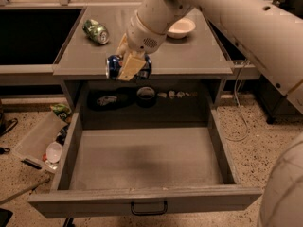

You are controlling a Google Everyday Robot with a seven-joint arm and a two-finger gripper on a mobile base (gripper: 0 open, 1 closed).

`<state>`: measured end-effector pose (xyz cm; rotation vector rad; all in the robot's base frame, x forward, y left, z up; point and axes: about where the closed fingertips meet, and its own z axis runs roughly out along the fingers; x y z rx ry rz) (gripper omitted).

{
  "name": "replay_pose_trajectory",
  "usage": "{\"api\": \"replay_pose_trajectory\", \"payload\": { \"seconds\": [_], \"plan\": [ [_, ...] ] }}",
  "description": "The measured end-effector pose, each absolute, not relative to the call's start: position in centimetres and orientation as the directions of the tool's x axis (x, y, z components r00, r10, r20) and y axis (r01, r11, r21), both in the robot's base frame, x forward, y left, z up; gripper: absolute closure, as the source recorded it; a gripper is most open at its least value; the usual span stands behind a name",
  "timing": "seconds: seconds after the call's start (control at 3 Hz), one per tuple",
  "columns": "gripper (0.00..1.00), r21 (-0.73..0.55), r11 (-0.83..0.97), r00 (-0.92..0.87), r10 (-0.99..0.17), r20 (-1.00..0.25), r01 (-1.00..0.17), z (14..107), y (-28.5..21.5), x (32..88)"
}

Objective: Pick pepsi can from top drawer and place on counter

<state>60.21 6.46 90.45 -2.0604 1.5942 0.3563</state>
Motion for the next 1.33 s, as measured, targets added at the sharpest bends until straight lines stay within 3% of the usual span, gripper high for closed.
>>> {"api": "replay_pose_trajectory", "payload": {
  "seconds": [0.67, 1.33],
  "plan": [
    [1.0, -0.458, -0.026, 0.197, -0.923, -0.33, -0.889, 95.1, 3.4, 69.6],
    [1.0, -0.387, 0.128, -0.004, -0.952, -0.306, -0.913, 90.1, -1.6, 76.4]
  ]
}}
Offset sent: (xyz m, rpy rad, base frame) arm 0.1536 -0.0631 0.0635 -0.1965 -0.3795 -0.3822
